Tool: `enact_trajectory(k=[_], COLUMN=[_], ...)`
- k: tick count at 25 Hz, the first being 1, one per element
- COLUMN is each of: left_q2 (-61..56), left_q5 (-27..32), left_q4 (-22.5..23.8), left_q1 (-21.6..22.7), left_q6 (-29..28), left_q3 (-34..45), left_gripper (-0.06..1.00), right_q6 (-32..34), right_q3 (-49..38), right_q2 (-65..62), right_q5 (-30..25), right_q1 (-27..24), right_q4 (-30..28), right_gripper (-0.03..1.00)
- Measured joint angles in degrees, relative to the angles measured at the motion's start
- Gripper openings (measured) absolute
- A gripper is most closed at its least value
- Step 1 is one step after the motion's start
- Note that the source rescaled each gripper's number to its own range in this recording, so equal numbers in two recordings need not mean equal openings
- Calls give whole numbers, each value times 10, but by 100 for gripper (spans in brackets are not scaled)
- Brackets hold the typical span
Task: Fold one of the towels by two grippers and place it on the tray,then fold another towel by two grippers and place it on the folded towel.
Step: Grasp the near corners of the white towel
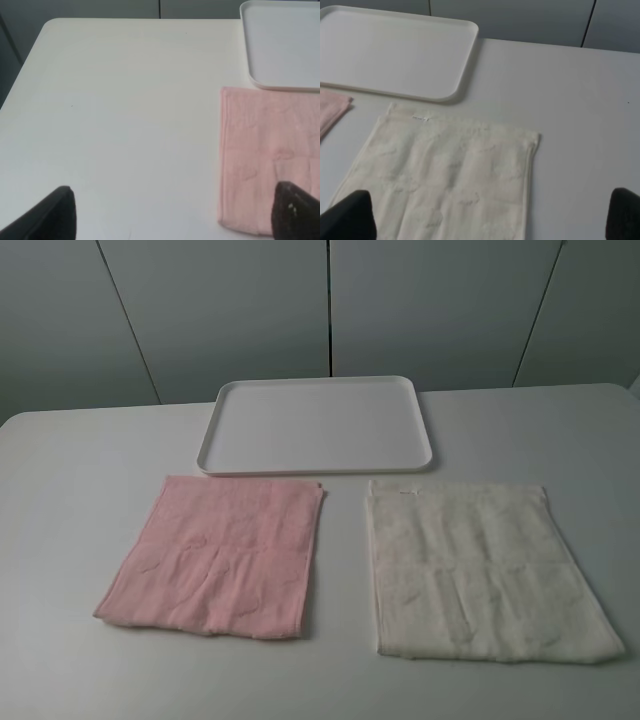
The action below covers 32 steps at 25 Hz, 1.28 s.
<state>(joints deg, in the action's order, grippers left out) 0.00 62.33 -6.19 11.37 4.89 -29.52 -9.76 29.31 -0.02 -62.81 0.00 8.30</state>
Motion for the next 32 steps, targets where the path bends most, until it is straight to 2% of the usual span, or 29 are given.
enact_trajectory(k=[32], left_q2=[0], left_q5=[0], left_q4=[0], left_q1=[0], left_q6=[0], left_q3=[0], left_gripper=[100], right_q6=[0], right_q3=[0], right_q2=[0], right_q5=[0], right_q1=[0], right_q4=[0], right_gripper=[100])
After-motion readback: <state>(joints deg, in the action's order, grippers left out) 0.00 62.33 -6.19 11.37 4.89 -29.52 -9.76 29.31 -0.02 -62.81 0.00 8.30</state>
